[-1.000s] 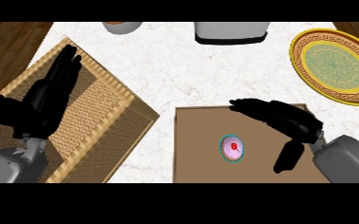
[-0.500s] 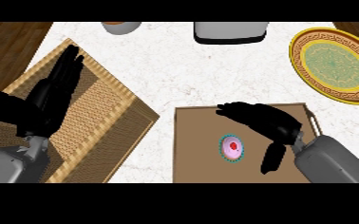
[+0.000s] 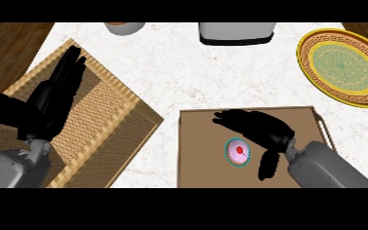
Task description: Pick the cupcake from the tray and place it in the plate
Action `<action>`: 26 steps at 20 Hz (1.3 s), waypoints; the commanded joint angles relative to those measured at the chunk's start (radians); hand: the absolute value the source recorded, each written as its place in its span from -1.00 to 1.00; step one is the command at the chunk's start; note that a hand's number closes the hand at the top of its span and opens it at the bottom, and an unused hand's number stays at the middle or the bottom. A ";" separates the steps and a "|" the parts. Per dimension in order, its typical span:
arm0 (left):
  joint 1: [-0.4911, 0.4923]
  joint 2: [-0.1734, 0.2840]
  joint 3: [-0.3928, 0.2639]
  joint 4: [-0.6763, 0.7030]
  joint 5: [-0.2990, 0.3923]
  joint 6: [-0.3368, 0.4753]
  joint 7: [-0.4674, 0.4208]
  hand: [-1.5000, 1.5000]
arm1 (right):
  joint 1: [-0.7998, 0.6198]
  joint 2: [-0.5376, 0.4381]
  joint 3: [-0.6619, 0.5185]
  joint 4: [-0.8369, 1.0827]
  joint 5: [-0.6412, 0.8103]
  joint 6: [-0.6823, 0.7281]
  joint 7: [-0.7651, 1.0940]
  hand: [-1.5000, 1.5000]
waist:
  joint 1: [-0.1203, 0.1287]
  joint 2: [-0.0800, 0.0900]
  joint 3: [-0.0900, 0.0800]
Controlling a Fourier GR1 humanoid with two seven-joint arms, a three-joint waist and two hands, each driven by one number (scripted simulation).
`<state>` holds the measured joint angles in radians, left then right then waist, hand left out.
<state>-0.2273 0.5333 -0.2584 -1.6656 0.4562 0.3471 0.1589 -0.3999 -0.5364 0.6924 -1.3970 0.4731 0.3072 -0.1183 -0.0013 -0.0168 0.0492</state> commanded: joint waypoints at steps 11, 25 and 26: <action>0.064 -0.005 -0.058 0.170 -0.039 -0.004 -0.040 0.00 | 0.010 0.085 0.099 0.034 0.080 -0.012 -0.083 1.00 | -0.004 0.029 -0.049; 0.100 0.050 -0.041 0.148 -0.005 0.021 -0.021 0.00 | 0.070 -0.068 -0.227 0.040 0.048 -0.310 -0.130 1.00 | -0.044 0.018 -0.048; 0.126 0.062 -0.038 0.104 0.007 0.017 -0.016 0.00 | 0.065 -0.062 -0.267 0.019 0.028 -0.338 -0.118 1.00 | -0.030 0.011 -0.048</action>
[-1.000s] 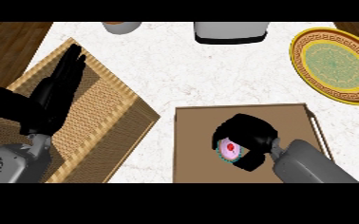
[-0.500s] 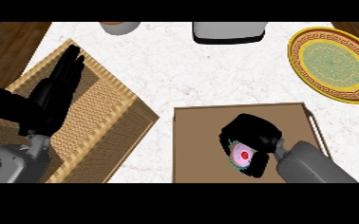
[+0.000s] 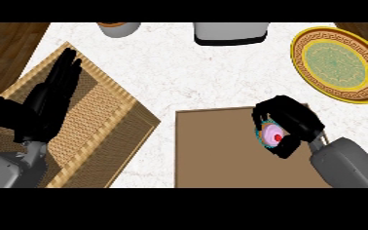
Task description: Pick the cupcake from the tray and place it in the plate
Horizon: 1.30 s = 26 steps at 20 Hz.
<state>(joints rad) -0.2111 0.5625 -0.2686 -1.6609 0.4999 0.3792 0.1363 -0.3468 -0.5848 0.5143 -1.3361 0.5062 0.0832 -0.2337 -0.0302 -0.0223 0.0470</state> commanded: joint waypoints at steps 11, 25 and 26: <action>0.097 0.022 -0.058 0.124 -0.054 0.010 -0.029 0.00 | 0.020 -0.041 -0.414 -0.084 -0.108 -0.331 0.065 1.00 | -0.007 0.028 -0.047; 0.029 0.021 -0.087 0.132 -0.023 -0.007 -0.002 0.00 | -0.052 -0.127 -0.622 0.286 -0.232 -0.268 -0.055 1.00 | 0.054 0.044 -0.044; 0.003 0.008 -0.089 0.172 -0.030 -0.021 -0.031 0.00 | -0.082 -0.115 -0.622 0.320 -0.237 -0.265 -0.067 1.00 | 0.055 0.053 -0.044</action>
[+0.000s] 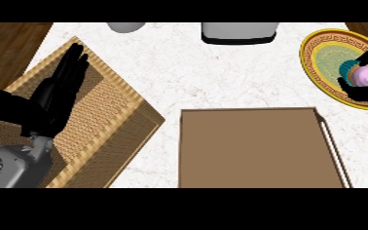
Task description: Pick the cupcake from the tray and place it in the plate
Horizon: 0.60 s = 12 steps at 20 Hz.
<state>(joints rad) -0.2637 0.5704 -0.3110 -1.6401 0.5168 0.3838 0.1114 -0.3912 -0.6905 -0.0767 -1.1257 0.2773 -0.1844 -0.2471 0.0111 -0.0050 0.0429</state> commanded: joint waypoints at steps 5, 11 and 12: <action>0.047 0.025 -0.039 0.131 -0.036 -0.034 -0.005 0.00 | -0.050 -0.087 -0.024 0.285 0.059 0.029 -0.105 1.00 | 0.040 0.040 -0.039; 0.014 0.004 -0.071 0.121 -0.043 -0.002 0.019 0.00 | -0.108 -0.102 -0.022 0.470 0.009 0.231 -0.144 -1.00 | 0.055 0.044 -0.036; 0.022 -0.004 -0.083 0.137 -0.057 0.007 0.008 0.00 | -0.126 -0.110 -0.017 0.480 0.014 0.249 -0.167 -1.00 | 0.053 0.043 -0.037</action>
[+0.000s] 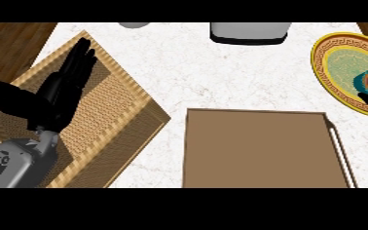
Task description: Pick the cupcake from the tray and place it in the plate
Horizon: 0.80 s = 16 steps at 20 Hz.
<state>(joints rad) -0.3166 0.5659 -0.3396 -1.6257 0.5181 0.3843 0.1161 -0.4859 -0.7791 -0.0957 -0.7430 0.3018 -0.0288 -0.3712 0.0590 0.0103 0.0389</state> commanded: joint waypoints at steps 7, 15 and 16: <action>0.070 0.018 -0.050 0.129 -0.020 -0.014 0.011 0.00 | -0.098 -0.009 -0.062 0.180 -0.052 0.082 -0.298 -1.00 | -0.001 0.019 -0.032; 0.107 0.012 -0.064 0.129 -0.022 0.008 -0.012 0.00 | -0.186 -0.011 -0.201 0.242 -0.252 0.339 -0.419 -1.00 | -0.022 0.005 -0.036; 0.084 0.022 -0.056 0.134 -0.018 0.012 0.007 0.00 | -0.190 -0.050 -0.219 0.272 -0.275 0.411 -0.391 -1.00 | -0.032 0.006 -0.035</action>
<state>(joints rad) -0.3181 0.5756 -0.3548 -1.5970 0.5404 0.4010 0.1142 -0.6428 -0.7910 -0.2529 -0.5304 0.1059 0.2488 -0.7653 0.0388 -0.0057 0.0375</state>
